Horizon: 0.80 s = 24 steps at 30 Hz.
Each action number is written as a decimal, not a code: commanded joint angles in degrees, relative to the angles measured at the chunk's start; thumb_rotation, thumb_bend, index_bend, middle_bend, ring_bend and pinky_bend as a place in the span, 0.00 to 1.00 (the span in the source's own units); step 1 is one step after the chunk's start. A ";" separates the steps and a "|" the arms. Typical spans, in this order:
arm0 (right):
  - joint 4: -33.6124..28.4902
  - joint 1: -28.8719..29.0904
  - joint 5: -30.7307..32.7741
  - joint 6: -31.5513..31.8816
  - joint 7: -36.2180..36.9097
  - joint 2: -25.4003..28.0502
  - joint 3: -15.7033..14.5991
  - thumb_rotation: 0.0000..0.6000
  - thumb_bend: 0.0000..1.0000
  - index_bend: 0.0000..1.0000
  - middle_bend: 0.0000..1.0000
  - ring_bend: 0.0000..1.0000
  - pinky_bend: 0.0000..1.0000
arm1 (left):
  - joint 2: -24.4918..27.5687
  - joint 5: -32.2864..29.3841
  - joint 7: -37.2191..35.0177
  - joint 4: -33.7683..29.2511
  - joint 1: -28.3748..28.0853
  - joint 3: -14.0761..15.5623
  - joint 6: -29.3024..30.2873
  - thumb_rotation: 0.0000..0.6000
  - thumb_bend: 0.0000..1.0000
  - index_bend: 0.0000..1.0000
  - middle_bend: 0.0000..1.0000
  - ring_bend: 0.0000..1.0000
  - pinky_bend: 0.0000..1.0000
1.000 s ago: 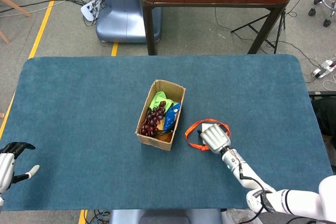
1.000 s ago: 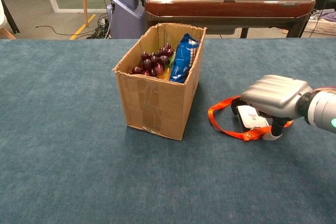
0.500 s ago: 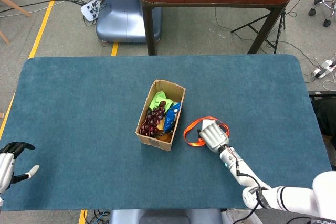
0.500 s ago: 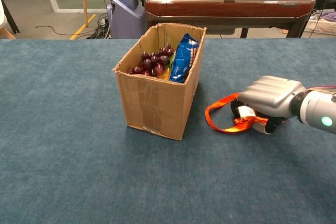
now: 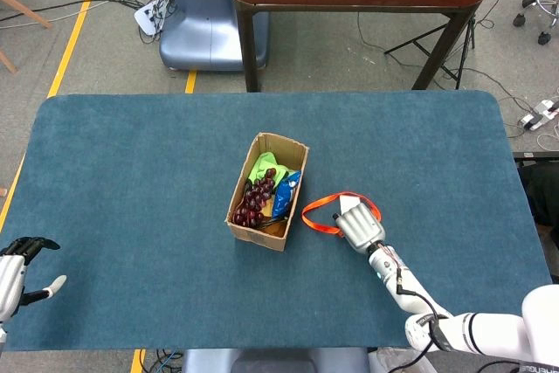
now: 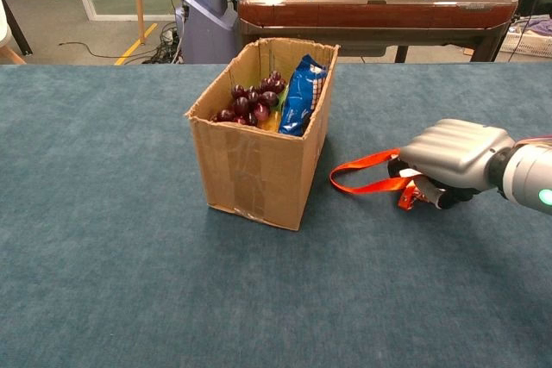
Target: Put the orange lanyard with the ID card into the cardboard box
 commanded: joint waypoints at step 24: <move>-4.78 -4.12 -15.66 3.67 19.39 7.52 0.78 1.00 0.86 0.70 1.00 1.00 1.00 | -0.06 0.04 0.22 -0.18 -0.16 0.22 -0.50 1.00 0.16 0.40 0.39 0.28 0.42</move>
